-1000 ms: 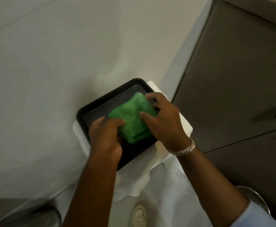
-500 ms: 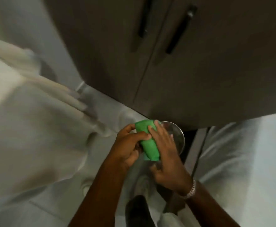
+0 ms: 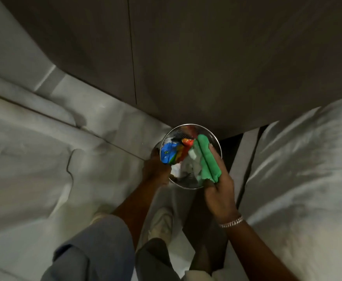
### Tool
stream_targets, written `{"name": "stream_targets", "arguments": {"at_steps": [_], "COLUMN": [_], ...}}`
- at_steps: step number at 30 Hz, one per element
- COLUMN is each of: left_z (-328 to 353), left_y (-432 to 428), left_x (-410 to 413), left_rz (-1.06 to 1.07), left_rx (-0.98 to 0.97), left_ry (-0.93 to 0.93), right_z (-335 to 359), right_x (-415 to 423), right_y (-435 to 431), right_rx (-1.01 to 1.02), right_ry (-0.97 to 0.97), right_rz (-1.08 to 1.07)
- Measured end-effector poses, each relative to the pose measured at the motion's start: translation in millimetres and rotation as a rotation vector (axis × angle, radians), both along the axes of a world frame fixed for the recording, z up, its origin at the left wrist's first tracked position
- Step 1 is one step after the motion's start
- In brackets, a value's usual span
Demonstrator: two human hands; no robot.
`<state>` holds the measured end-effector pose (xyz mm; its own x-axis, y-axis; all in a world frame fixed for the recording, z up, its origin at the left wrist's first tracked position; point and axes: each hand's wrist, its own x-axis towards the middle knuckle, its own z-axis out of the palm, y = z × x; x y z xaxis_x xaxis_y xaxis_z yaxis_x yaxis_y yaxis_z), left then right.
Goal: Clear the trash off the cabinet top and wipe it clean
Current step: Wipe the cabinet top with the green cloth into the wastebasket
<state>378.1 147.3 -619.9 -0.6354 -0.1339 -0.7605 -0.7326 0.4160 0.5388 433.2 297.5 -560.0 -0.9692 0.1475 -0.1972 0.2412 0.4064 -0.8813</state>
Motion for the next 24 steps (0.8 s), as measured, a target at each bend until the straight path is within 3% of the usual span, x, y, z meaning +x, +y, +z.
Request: {"name": "stream_targets", "arguments": {"at_steps": [4, 8, 10, 13, 15, 17, 20, 24], "left_z": [86, 227, 291, 375, 413, 440, 462, 474], "left_y": [-29, -69, -82, -96, -98, -95, -92, -89], "left_x": [9, 9, 13, 12, 4, -4, -16, -32], "left_rz": [-0.022, 0.142, 0.191, 0.226, 0.198, 0.171, 0.124, 0.1], "left_rx": [0.019, 0.163, 0.186, 0.158, 0.161, 0.183, 0.185, 0.242], "left_ry": [0.056, 0.122, 0.132, 0.204, 0.241, 0.255, 0.293, 0.282], "right_z": [87, 247, 335, 462, 523, 549, 538, 519], "right_x": [19, 7, -13, -57, -99, -137, -178, -237], "right_y": [-24, -56, -55, -24, 12, 43, 58, 35], "right_rx": [-0.161, -0.441, -0.456, -0.008, 0.346, 0.501, 0.431, 0.634], "right_ry": [-0.019, 0.079, 0.165, 0.543, 0.683, 0.574, 0.279, 0.208], "right_rz": [0.011, 0.043, 0.064, 0.134, 0.1, 0.036, -0.036, 0.214]}}
